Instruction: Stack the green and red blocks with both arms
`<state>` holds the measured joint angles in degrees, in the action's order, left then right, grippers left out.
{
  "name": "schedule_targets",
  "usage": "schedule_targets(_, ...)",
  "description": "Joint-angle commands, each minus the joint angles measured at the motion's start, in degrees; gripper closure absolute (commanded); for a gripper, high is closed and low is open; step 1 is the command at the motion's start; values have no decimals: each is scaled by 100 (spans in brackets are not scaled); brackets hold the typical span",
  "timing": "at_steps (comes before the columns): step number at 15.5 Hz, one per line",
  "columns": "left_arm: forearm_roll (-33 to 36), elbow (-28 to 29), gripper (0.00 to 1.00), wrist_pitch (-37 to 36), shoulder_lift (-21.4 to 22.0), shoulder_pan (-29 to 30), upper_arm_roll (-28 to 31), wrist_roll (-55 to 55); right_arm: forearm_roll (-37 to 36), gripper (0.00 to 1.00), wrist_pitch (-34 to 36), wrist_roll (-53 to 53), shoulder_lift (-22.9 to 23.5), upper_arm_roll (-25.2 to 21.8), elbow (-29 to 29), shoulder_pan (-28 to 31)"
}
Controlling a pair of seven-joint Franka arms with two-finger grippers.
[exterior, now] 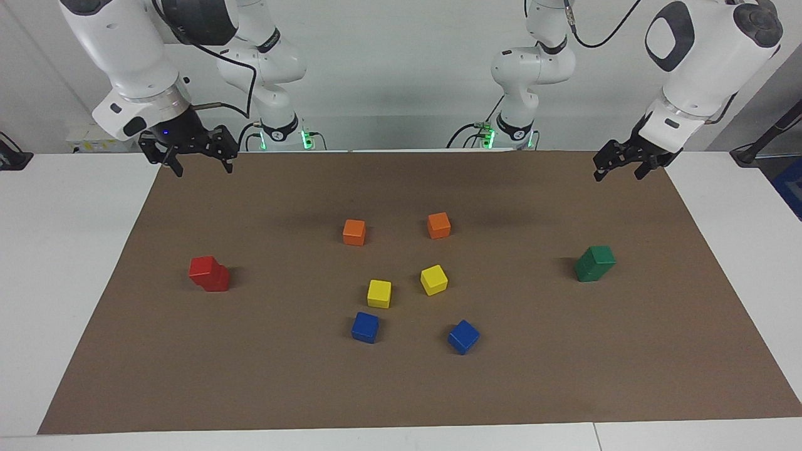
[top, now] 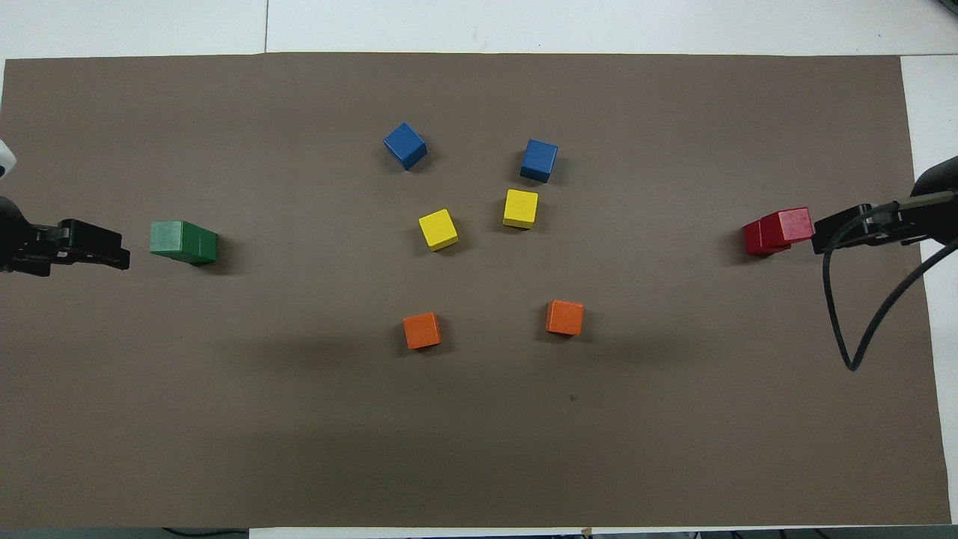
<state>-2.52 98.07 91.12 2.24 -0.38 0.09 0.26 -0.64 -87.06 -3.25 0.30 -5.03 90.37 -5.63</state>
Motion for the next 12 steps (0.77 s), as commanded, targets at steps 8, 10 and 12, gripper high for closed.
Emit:
schedule_targets(8,-117,72,0,-42,110,-76,88,-34,2,0,-399,88,32,90,165,88)
schedule_targets(10,-117,72,0,-42,110,-76,88,-34,-6,0,-391,79,32,72,139,71)
schedule_targets(12,-117,72,0,-51,110,-76,88,-34,-6,0,-391,79,40,63,113,62)
